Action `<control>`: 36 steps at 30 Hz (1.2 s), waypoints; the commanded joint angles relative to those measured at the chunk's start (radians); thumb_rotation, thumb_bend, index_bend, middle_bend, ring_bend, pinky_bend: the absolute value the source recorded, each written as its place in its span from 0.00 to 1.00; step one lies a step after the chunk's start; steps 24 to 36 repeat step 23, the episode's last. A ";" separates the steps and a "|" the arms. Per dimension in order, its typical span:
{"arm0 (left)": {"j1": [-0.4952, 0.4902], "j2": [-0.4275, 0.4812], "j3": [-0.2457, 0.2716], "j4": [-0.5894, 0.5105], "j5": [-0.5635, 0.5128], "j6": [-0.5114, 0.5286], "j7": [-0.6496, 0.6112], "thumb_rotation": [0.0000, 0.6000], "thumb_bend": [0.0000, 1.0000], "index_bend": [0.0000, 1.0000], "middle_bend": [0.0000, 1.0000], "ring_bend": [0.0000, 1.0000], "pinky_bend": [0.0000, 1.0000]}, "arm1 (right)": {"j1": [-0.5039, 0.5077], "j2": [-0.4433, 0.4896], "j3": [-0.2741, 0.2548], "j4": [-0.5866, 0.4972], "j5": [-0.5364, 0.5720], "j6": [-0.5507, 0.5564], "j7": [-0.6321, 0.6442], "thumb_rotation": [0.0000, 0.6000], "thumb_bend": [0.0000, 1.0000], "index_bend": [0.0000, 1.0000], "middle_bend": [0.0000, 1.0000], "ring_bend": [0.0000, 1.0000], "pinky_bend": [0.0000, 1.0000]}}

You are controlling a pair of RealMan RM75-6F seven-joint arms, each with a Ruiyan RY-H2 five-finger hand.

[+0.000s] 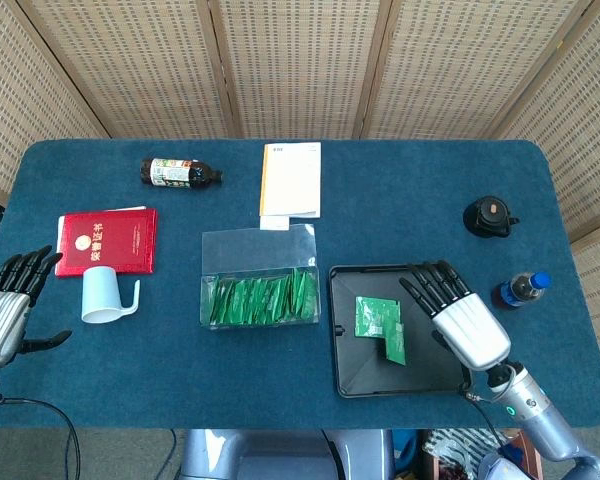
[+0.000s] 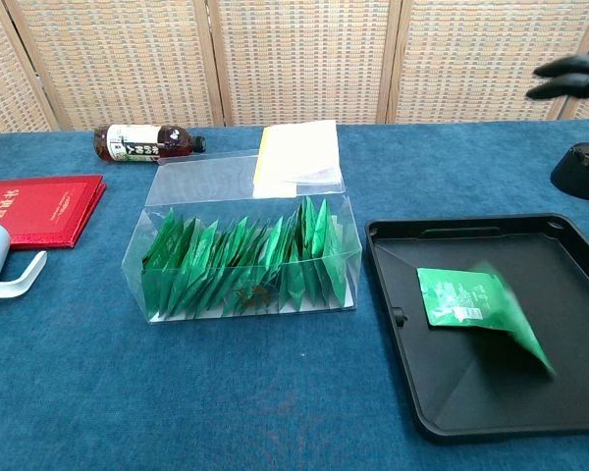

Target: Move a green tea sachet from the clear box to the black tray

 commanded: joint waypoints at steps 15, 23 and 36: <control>0.056 -0.065 0.017 0.083 0.085 0.129 -0.029 1.00 0.02 0.00 0.00 0.00 0.00 | -0.250 -0.020 0.008 -0.052 0.144 0.197 0.047 1.00 0.00 0.00 0.00 0.00 0.00; 0.063 -0.071 0.024 0.088 0.091 0.134 -0.017 1.00 0.02 0.00 0.00 0.00 0.00 | -0.280 -0.043 0.021 -0.014 0.142 0.214 0.073 1.00 0.00 0.00 0.00 0.00 0.00; 0.063 -0.071 0.024 0.088 0.091 0.134 -0.017 1.00 0.02 0.00 0.00 0.00 0.00 | -0.280 -0.043 0.021 -0.014 0.142 0.214 0.073 1.00 0.00 0.00 0.00 0.00 0.00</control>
